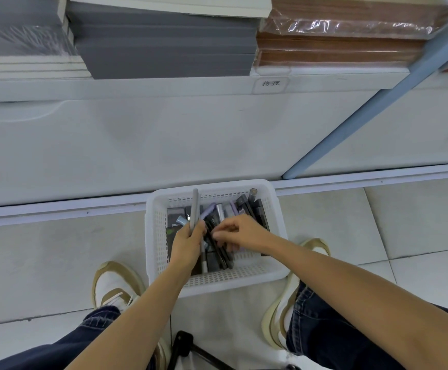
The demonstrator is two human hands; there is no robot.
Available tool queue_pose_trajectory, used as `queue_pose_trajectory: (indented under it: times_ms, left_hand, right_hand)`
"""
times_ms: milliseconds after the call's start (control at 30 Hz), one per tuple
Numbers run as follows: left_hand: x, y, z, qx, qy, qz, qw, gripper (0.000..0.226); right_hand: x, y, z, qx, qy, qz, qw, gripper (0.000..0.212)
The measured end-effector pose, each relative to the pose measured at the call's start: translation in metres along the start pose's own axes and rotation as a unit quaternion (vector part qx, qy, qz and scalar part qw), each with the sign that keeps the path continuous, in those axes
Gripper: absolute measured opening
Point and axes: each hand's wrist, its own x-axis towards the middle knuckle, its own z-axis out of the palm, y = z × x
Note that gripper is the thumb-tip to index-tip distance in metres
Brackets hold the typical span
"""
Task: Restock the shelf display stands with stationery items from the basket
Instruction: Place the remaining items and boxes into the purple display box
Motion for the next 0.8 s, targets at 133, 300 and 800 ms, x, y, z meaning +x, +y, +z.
queue_pose_trajectory:
  times_ms: [133,300,800]
  left_hand:
    - [0.004,-0.002,-0.007,-0.009,-0.003,-0.005,1.0,0.027]
    - [0.007,-0.006,-0.006,0.026,-0.022,0.007,0.999,0.031]
    - [0.007,-0.004,-0.018,-0.035,-0.031,-0.021,0.999,0.028]
  right_hand:
    - [0.012,0.005,-0.019,-0.034,0.186,0.053,0.98,0.036]
    - [0.036,-0.001,-0.016,-0.122,0.126,0.143,0.974,0.028]
    - [0.047,0.0,-0.023,-0.164,0.129,0.045,0.977,0.012]
